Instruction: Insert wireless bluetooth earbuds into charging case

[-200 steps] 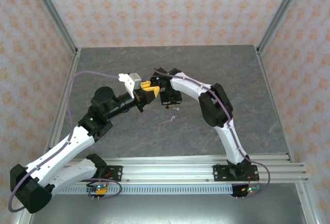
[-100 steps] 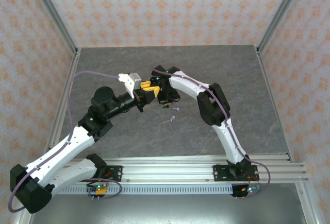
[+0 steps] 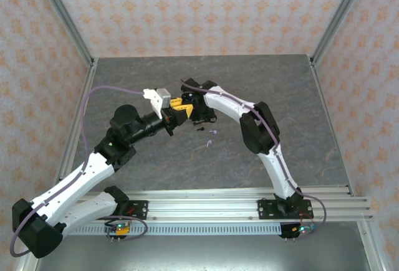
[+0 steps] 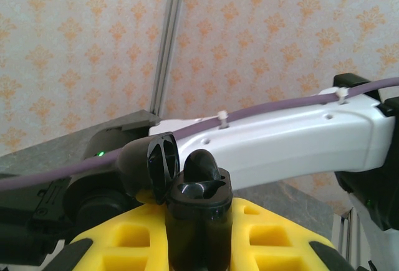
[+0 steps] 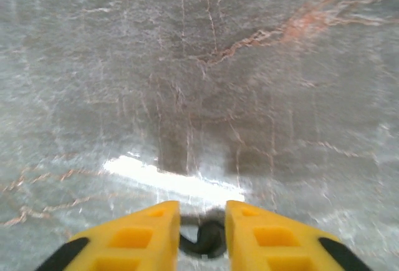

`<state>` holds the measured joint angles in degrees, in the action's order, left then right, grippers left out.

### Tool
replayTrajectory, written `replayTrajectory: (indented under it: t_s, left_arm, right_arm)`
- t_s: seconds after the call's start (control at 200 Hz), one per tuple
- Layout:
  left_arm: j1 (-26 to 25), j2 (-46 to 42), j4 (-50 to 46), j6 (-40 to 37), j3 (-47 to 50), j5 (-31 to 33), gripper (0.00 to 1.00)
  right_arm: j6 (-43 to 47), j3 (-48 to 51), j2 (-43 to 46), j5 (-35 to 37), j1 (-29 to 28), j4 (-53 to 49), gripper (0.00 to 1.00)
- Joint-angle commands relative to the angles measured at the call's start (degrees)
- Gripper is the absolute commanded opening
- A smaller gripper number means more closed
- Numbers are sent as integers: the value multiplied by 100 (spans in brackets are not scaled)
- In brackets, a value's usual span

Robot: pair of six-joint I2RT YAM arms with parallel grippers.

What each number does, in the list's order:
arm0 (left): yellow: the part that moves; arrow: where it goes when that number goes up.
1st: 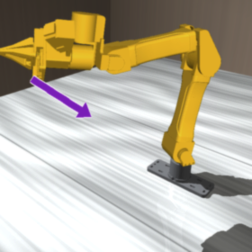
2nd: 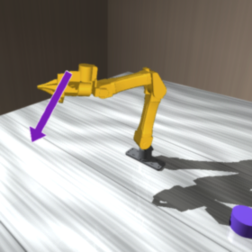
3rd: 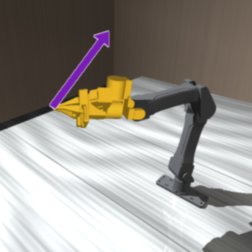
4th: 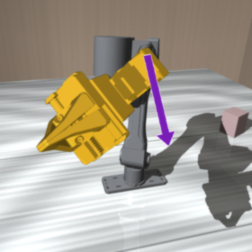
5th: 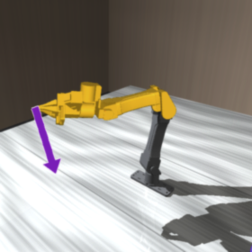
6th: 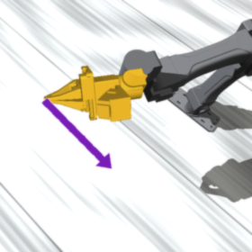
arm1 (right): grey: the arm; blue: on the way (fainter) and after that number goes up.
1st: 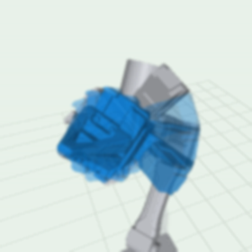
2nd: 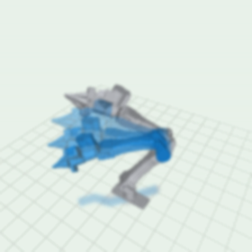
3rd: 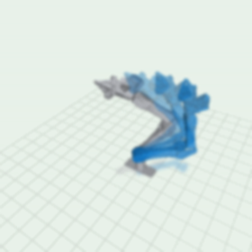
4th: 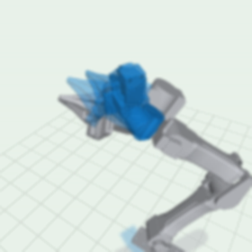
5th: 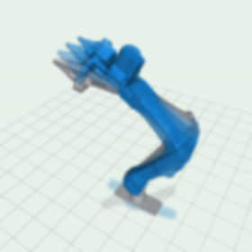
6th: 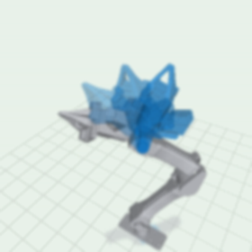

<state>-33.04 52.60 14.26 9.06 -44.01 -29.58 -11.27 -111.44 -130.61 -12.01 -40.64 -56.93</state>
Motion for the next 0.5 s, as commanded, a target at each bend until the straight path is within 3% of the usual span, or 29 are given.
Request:
replayTrajectory:
  t_s: [0.0,0.1,0.205,0.496]
  left_arm:
    - [-63,-48,59,-21,-220,-58,3]
    - [-65,-31,74,-10,-222,-65,2]
    - [-71,-6,85,11,-215,-61,3]
    - [-74,-13,34,19,-237,-65,3]
  right_arm:
    - [-240,236,624,43,39,11,33]
    - [-369,440,782,-156,39,7,41]
    - [-443,614,826,-473,39,14,42]
    - [-435,1112,818,-696,39,206,14]
